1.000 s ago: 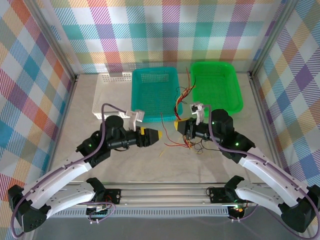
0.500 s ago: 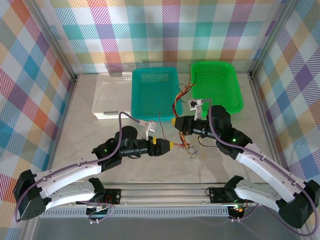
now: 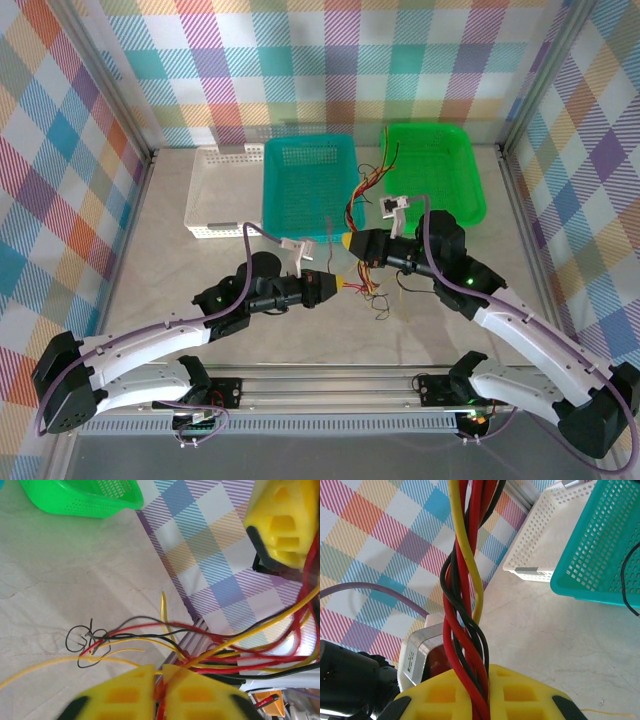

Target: Untangle the cables

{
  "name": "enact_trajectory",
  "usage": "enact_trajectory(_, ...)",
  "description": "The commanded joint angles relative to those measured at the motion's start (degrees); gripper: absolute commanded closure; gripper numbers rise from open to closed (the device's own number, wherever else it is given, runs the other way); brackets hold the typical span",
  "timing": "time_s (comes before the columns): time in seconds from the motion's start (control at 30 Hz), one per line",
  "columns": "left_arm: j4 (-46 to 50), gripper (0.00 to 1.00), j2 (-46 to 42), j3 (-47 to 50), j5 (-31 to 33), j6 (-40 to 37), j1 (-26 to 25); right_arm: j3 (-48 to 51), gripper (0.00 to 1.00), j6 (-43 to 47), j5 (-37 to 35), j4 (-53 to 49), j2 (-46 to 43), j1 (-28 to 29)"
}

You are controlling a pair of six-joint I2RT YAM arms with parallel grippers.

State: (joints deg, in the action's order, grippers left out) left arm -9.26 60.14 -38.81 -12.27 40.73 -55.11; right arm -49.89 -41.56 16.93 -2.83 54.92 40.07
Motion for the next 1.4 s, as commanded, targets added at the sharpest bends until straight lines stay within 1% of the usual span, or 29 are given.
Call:
enact_trajectory(0.0, 2.0, 1.00, -1.3, -1.0, 3.7, -1.5, -0.3, 0.3, 1.00, -0.5, -2.1, 1.1, -1.6, -0.5)
enact_trajectory(0.1, 8.9, 1.00, -2.9, -3.2, 7.6, -4.2, 0.7, 0.3, 1.00, -0.3, -7.5, -4.7, -1.9, -1.5)
enact_trajectory(0.17, 10.7, 1.00, -3.2, -3.6, 5.6, -4.0, 3.9, 0.4, 1.00, 0.2, -11.1, -9.9, -1.7, -3.5)
enact_trajectory(0.23, 11.7, 1.00, -3.0, -3.8, 3.5, -2.7, 6.8, 1.4, 1.00, -0.7, -12.6, -13.1, -1.0, -6.0)
enact_trajectory(0.33, 13.4, 1.00, -1.8, -5.2, 1.2, -0.6, 9.4, 4.5, 1.00, -1.7, -9.3, -13.4, 0.6, -10.5)
enact_trajectory(0.4, 14.8, 1.00, -0.3, -6.8, 0.5, 0.1, 10.0, 5.2, 1.00, -2.0, -8.9, -15.2, 3.1, -12.5)
enact_trajectory(0.47, 16.4, 1.00, 0.9, -8.6, 0.2, 0.6, 10.1, 5.6, 0.96, -1.5, -8.6, -16.9, 6.2, -14.3)
enact_trajectory(0.57, 19.9, 1.00, 1.8, -11.2, 1.5, -0.5, 10.7, 6.0, 0.99, -1.0, -7.7, -18.3, 10.1, -17.0)
enact_trajectory(0.67, 23.7, 1.00, 1.4, -12.9, 1.5, -2.1, 13.0, 6.4, 0.97, 0.2, -7.4, -19.1, 11.7, -19.5)
enact_trajectory(0.7, 24.6, 1.00, 1.1, -13.0, 1.0, -2.4, 14.3, 6.4, 0.94, 0.5, -7.2, -19.4, 12.0, -20.2)
enact_trajectory(0.73, 26.2, 1.00, 0.5, -13.1, 0.3, -2.8, 15.7, 6.6, 0.88, 1.0, -6.5, -19.6, 12.1, -21.0)
enact_trajectory(0.77, 27.5, 1.00, -0.2, -12.9, -0.4, -3.1, 17.4, 6.8, 0.76, 1.5, -5.9, -19.7, 12.1, -21.8)
enact_trajectory(0.83, 28.6, 1.00, -1.2, -12.2, -1.7, -3.5, 20.0, 7.5, 0.62, 1.6, -4.9, -19.5, 12.0, -23.1)
enact_trajectory(0.9, 28.4, 1.00, -1.2, -11.2, -3.1, -3.4, 20.9, 8.4, 0.50, 1.8, -3.1, -17.8, 11.6, -23.6)
enact_trajectory(0.97, 26.7, 1.00, -0.3, -9.6, -4.8, -2.5, 20.9, 9.7, 0.40, 2.2, 1.5, -14.1, 11.2, -23.7)
enact_trajectory(1.0, 25.8, 1.00, 0.2, -9.0, -5.5, -2.1, 20.9, 10.5, 0.38, 2.3, 4.0, -11.8, 10.9, -23.6)
enact_trajectory(1.07, 22.5, 1.00, 1.4, -7.7, -6.8, -1.0, 20.9, 12.7, 0.37, 1.7, 8.9, -6.2, 10.0, -23.6)
enact_trajectory(1.13, 21.0, 1.00, 2.6, -7.5, -7.8, -0.5, 20.9, 14.5, 0.34, 2.3, 12.3, -1.9, 8.9, -23.1)
enact_trajectory(1.17, 20.7, 1.00, 3.0, -7.6, -8.2, -0.4, 20.9, 15.1, 0.33, 2.6, 12.5, -0.7, 8.2, -22.3)
enact_trajectory(1.23, 20.5, 1.00, 3.7, -8.0, -8.5, -0.6, 20.8, 16.1, 0.27, 3.6, 10.9, 0.7, 6.3, -20.2)
enact_trajectory(1.3, 20.8, 1.00, 4.1, -8.7, -8.3, -0.6, 20.8, 16.5, 0.24, 4.2, 7.5, 0.8, 3.3, -17.9)
enact_trajectory(1.37, 21.2, 1.00, 4.3, -9.4, -8.1, -0.6, 20.8, 18.6, 0.22, 3.0, 5.7, 2.8, -0.5, -17.3)
